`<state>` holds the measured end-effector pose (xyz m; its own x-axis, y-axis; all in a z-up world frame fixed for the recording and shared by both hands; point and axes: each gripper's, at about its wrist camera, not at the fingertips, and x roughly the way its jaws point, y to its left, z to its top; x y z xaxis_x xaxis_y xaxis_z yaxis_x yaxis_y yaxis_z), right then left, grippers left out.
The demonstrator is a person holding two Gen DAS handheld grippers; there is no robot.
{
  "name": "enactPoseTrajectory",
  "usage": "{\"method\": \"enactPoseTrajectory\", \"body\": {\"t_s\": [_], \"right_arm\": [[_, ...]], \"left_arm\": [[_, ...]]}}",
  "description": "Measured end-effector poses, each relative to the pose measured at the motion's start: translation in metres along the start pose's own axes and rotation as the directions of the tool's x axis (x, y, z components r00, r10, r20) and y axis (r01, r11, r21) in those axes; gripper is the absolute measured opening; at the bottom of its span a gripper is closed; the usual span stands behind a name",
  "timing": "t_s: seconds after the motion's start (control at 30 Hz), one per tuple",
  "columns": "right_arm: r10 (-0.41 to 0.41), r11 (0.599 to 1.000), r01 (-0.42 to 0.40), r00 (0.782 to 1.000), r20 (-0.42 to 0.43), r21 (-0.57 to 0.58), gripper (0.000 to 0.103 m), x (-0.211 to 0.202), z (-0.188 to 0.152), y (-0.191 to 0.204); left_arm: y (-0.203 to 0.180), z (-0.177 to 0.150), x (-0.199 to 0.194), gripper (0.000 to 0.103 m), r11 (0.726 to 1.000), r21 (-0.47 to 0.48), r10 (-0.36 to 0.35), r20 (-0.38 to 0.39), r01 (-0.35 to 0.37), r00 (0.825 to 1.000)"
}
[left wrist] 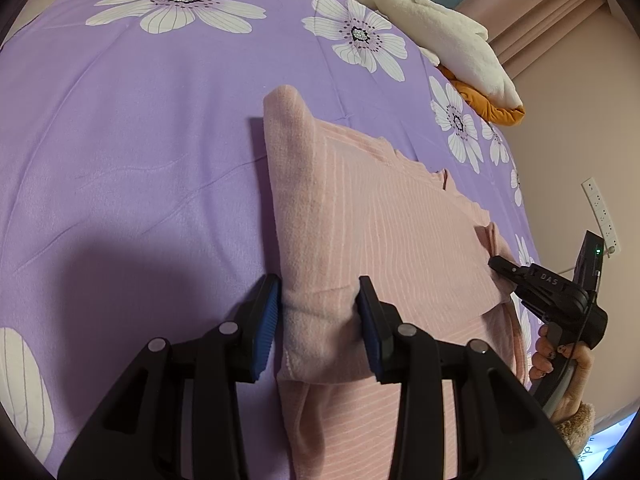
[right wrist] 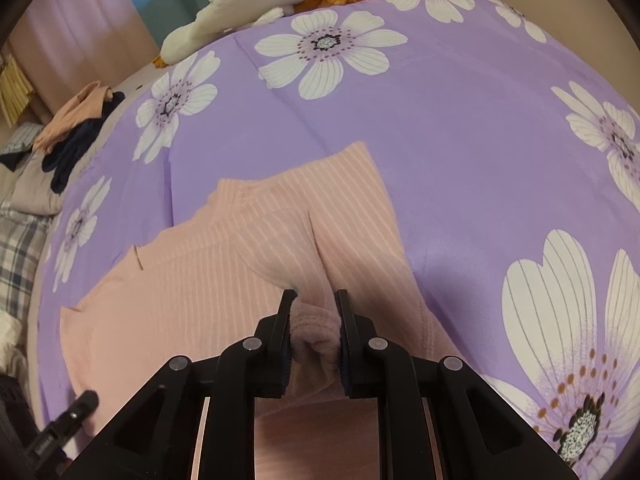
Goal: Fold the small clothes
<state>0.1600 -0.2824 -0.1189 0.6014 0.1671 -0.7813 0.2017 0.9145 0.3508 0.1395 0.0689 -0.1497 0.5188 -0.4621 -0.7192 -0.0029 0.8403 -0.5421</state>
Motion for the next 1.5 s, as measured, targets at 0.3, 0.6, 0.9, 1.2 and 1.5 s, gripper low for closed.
{"method": "enactPoseTrajectory", "body": {"t_s": [0.3, 0.6, 0.9, 1.2, 1.5], "right_arm": [[0.001, 0.999, -0.002, 0.999, 0.032, 0.044, 0.021, -0.012, 0.003, -0.011], [-0.017, 0.995, 0.011, 0.998, 0.052, 0.101, 0.021, -0.024, 0.004, -0.033], [-0.015, 0.999, 0.013, 0.999, 0.045, 0.034, 0.021, -0.025, -0.003, -0.032], [-0.026, 0.999, 0.029, 0.989, 0.142, -0.014, 0.005, -0.041, 0.0, -0.024], [-0.109, 0.994, 0.112, 0.99, 0.094, -0.022, 0.005, -0.016, 0.003, -0.029]], "left_arm": [[0.0, 0.0, 0.0, 0.038, 1.0, 0.006, 0.004, 0.001, -0.004, 1.0], [0.0, 0.0, 0.0, 0.038, 1.0, 0.006, 0.005, 0.001, -0.005, 1.0], [-0.001, -0.002, 0.001, 0.038, 1.0, 0.017, 0.016, 0.006, -0.016, 1.0], [-0.001, -0.002, 0.001, 0.039, 1.0, 0.017, 0.016, 0.006, -0.016, 1.0], [-0.002, -0.002, 0.001, 0.039, 1.0, 0.02, 0.016, 0.007, -0.016, 1.0]]}}
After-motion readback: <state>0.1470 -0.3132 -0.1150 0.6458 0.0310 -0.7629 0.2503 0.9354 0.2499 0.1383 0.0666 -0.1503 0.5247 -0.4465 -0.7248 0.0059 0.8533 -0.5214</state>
